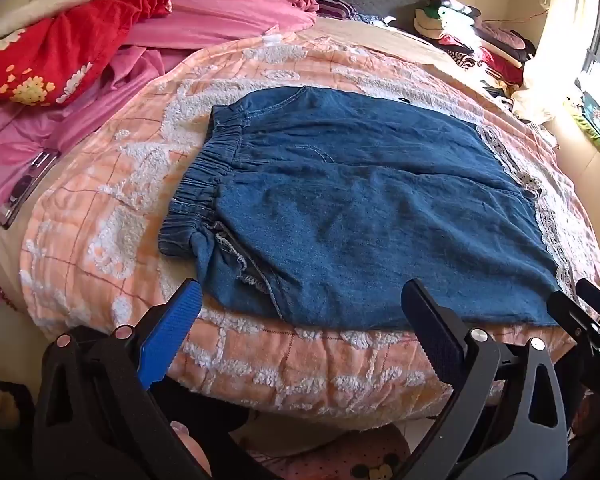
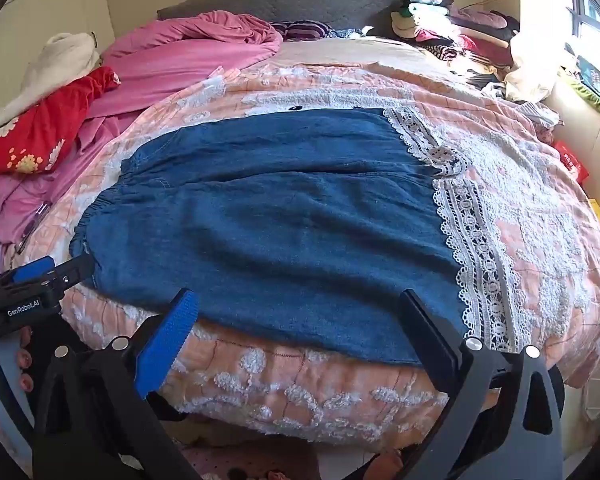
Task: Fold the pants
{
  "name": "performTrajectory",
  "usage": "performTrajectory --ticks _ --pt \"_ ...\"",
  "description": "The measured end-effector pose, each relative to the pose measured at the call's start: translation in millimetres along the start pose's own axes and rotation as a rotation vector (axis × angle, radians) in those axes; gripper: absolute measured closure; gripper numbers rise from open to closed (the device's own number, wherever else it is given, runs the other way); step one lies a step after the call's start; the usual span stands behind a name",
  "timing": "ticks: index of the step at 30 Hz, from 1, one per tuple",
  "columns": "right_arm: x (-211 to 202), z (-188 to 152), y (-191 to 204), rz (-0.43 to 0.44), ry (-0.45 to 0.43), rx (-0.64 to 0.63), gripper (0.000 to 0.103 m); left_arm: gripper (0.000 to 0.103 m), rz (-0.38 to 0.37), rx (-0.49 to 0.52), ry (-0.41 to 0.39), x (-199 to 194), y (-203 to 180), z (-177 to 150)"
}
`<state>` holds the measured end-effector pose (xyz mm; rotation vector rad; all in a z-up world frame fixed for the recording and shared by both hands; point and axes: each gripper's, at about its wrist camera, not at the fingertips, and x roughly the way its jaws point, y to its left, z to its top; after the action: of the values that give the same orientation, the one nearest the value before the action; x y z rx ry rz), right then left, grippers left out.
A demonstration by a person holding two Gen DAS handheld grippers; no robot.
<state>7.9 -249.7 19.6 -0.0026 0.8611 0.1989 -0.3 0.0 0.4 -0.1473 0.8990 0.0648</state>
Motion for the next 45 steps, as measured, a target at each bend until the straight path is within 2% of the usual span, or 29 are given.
performTrajectory --ticks 3,4,7,8,9,12,45 --pt "-3 0 1 -0.008 -0.021 -0.007 0.004 0.009 0.001 0.0 -0.01 -2 1 -1" --pt "-6 -5 5 -0.017 -0.032 -0.023 0.004 0.009 0.026 0.032 0.004 3 -8 -3" --pt "-1 1 3 -0.002 0.014 0.001 0.004 0.009 0.01 0.027 0.002 1 -8 -6" --pt "-3 1 3 -0.001 0.008 0.003 0.004 0.009 0.012 0.034 -0.018 -4 -12 -12" --pt "-3 1 1 0.002 0.006 0.006 0.004 0.009 -0.005 0.021 0.012 2 -6 -7" --pt "-2 0 2 0.001 0.009 0.006 0.004 0.009 -0.01 0.026 0.016 2 -8 -5" --pt "-1 1 7 0.016 0.007 -0.002 0.004 0.009 -0.015 0.025 0.015 1 -11 -4"
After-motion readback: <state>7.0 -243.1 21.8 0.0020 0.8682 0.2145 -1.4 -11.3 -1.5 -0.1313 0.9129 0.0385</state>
